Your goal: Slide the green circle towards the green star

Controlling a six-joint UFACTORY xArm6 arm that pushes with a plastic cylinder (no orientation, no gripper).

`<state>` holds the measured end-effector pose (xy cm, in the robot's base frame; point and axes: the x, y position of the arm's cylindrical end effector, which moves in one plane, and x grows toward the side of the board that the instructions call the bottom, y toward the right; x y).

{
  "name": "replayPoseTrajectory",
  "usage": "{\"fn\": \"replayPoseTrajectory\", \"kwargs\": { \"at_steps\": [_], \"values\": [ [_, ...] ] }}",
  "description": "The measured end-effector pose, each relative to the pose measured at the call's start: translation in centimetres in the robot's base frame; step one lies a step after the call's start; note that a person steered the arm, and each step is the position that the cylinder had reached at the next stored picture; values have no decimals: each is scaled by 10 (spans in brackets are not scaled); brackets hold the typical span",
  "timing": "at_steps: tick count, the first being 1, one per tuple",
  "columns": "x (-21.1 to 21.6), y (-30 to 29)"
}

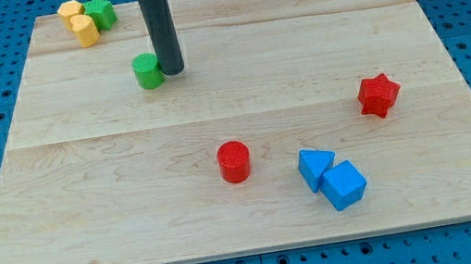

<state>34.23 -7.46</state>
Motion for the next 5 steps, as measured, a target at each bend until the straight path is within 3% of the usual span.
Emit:
{"fn": "replayPoseTrajectory", "kwargs": {
  "at_steps": [3,5],
  "values": [
    [-25,-31],
    [39,38]
  ]
}}
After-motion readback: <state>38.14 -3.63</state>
